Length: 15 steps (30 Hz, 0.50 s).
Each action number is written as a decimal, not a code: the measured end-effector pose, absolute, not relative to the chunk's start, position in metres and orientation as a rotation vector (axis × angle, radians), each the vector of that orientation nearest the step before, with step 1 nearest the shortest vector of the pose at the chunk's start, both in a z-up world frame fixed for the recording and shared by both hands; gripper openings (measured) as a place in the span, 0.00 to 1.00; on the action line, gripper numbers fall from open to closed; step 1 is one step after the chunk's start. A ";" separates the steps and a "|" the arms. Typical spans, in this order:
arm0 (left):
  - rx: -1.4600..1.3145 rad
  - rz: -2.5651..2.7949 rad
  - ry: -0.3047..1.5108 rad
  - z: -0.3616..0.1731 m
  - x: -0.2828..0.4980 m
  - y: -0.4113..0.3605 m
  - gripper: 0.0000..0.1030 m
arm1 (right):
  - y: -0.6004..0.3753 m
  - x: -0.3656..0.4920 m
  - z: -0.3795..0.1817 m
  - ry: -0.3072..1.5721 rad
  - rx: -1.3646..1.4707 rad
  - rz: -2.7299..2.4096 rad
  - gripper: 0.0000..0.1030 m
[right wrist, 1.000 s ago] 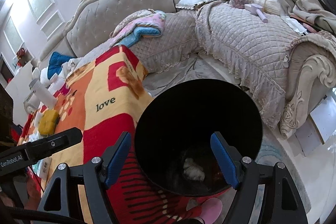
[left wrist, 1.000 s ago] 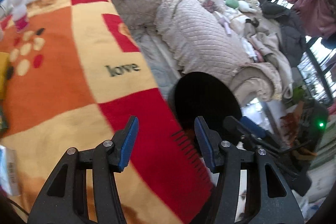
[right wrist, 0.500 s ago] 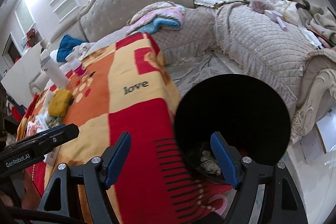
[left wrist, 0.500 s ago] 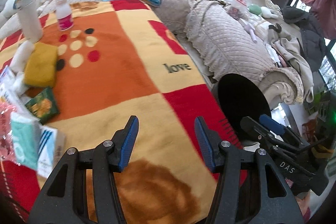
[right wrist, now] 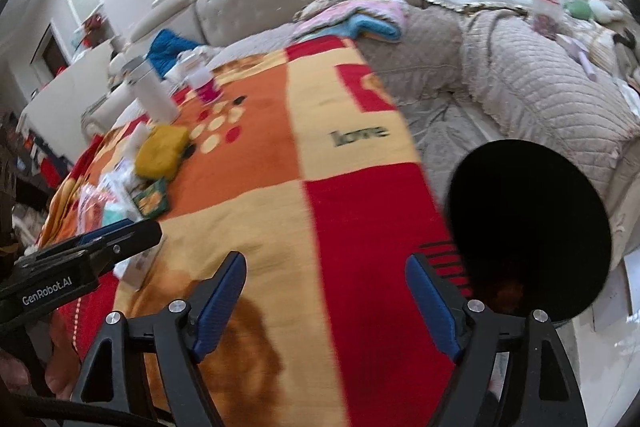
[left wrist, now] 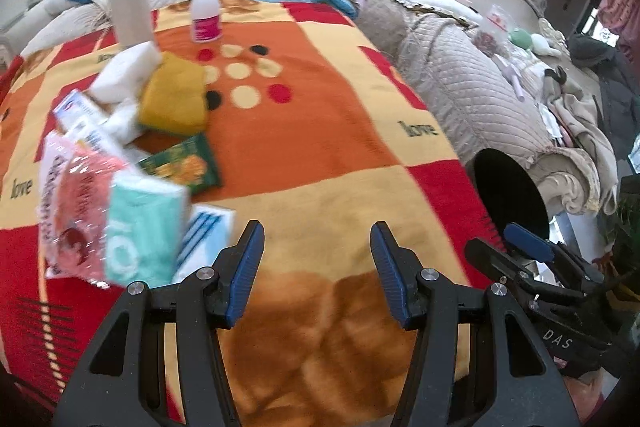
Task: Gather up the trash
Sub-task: 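Move both open tools back over the items on the blanket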
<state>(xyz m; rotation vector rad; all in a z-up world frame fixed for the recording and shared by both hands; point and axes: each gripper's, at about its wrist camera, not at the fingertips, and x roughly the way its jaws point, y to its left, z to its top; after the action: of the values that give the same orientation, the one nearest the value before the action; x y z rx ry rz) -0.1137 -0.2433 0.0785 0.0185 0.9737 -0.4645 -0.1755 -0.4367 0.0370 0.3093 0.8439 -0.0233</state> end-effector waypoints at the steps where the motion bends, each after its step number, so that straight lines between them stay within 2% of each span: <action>1: 0.014 -0.455 0.974 0.078 -0.113 -0.235 0.52 | -0.429 -0.173 0.036 0.851 0.302 -0.007 0.78; 15: -0.056 -0.277 0.991 0.069 -0.112 -0.107 0.52 | -0.337 -0.140 0.026 0.934 0.277 0.212 0.79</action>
<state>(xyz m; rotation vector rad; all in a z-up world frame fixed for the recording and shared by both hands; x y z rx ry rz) -0.1119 -0.1067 0.0694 -0.0559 0.9906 -0.2770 -0.1399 -0.3372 0.0261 0.2771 0.9338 0.2120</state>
